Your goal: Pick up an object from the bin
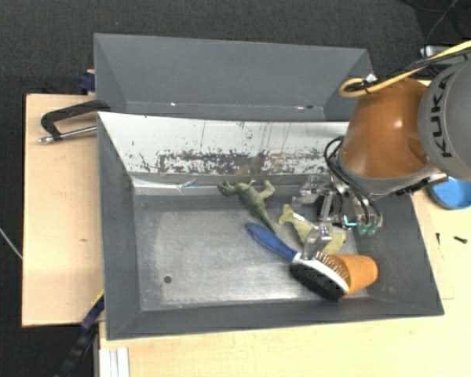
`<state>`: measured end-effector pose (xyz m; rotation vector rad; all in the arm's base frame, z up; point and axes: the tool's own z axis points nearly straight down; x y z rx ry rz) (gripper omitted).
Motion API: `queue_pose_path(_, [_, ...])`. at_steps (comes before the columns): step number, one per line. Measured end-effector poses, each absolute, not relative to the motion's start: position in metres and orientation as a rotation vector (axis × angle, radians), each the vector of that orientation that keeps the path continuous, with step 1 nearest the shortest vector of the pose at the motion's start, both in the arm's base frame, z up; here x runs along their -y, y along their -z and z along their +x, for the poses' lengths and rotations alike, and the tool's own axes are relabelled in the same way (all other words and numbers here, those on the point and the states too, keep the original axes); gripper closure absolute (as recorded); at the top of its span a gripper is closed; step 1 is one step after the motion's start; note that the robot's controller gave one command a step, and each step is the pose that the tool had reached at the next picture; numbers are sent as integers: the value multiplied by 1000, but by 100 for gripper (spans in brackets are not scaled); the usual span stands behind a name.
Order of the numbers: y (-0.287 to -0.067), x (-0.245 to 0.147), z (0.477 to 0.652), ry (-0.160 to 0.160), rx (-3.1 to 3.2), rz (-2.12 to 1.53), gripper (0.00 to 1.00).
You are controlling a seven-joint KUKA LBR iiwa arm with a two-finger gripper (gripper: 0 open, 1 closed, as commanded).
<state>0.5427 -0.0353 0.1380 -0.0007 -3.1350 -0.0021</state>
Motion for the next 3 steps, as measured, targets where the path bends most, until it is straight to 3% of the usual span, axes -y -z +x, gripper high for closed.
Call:
queue_pose_path(1, [-73,20,545,7,3130,299,0])
queue_pose_path(2, [-74,23,546,0,3135,297,100])
queue_pose_path(3, [-227,37,554,-4,3084,658,100])
